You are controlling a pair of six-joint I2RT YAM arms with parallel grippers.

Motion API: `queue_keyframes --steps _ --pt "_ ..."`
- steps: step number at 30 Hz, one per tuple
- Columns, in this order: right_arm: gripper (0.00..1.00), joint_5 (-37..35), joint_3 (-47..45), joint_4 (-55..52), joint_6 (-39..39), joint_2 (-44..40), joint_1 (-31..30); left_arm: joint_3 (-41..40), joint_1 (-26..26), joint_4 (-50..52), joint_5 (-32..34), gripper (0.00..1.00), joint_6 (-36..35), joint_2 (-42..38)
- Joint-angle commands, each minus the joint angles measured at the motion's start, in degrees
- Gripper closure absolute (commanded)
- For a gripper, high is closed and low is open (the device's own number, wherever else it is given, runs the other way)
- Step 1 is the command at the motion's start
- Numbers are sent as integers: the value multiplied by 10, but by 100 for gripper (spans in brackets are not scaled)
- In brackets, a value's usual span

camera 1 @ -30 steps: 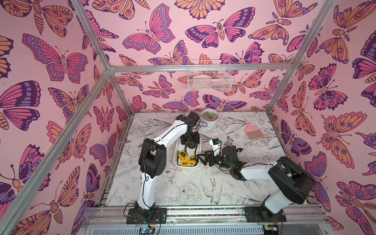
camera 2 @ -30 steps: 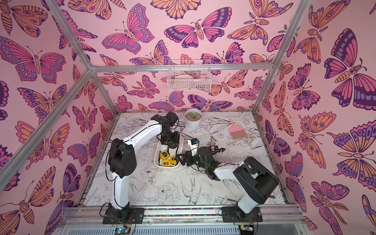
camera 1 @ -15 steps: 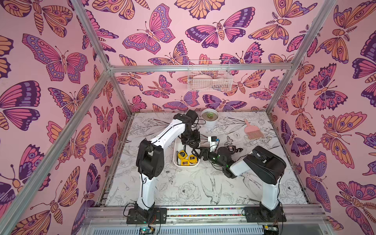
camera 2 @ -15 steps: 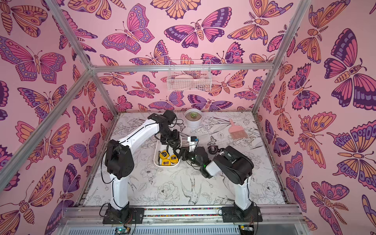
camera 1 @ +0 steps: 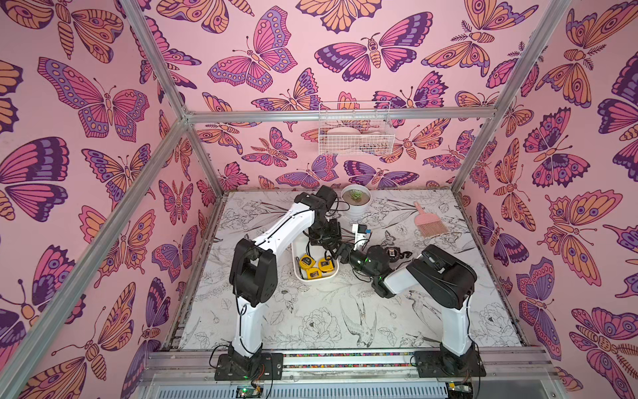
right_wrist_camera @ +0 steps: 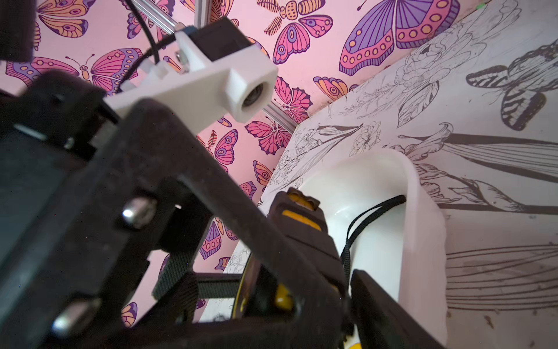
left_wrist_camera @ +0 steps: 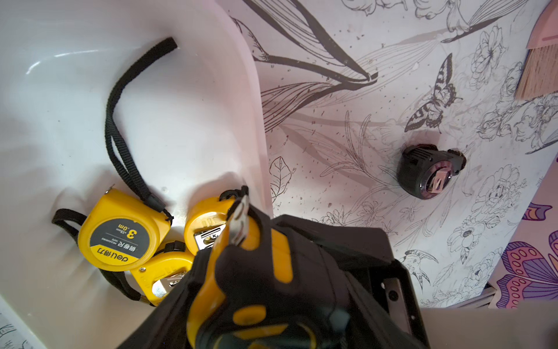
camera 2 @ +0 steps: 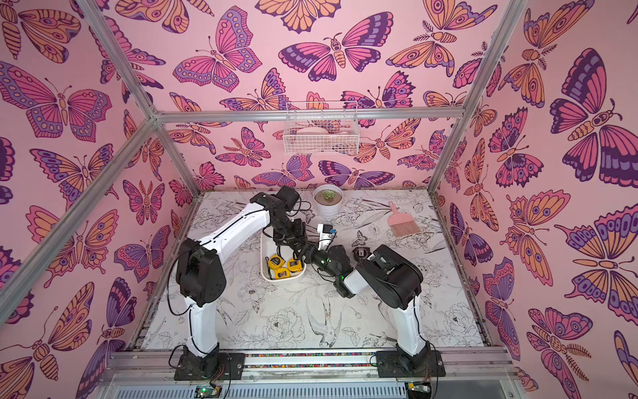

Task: Take the tape measure out of the storage box
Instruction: Place the tape measure at the center of the board.

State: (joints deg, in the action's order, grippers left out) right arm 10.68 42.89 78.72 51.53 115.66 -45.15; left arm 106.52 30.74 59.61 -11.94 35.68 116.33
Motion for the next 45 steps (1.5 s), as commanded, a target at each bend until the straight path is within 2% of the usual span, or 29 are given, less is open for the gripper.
queue_keyframes --steps 1,5,10,13,20,24,30,35,38,40,42,45 --pt "21 -23 13 31 24 1 2 -4 6 14 9 59 5 -22" --pt "32 -24 4 31 30 -4 2 -3 6 14 14 58 3 -22" --pt "64 -19 3 31 35 -6 2 -2 9 6 16 55 4 -22" --pt "76 -23 -2 31 34 -10 2 5 14 3 10 45 -2 -22" --pt "80 -14 -10 31 20 -23 6 6 22 0 17 1 -13 -24" --pt "80 -18 -48 31 23 -50 25 20 15 1 49 1 -21 -43" --pt "79 -20 -144 30 22 -144 92 33 -3 2 96 0 -57 -64" --pt "79 33 -189 -43 40 -208 153 28 -5 27 134 1 -106 -50" --pt "79 54 -204 -139 12 -263 168 11 -5 40 147 1 -129 -40" --pt "79 92 -185 -282 -24 -313 175 -6 -5 41 147 1 -136 -37" --pt "79 86 -182 -393 -67 -357 174 -22 -5 43 142 0 -142 -37" --pt "79 51 -204 -479 -91 -409 179 -42 -5 45 139 1 -146 -36"
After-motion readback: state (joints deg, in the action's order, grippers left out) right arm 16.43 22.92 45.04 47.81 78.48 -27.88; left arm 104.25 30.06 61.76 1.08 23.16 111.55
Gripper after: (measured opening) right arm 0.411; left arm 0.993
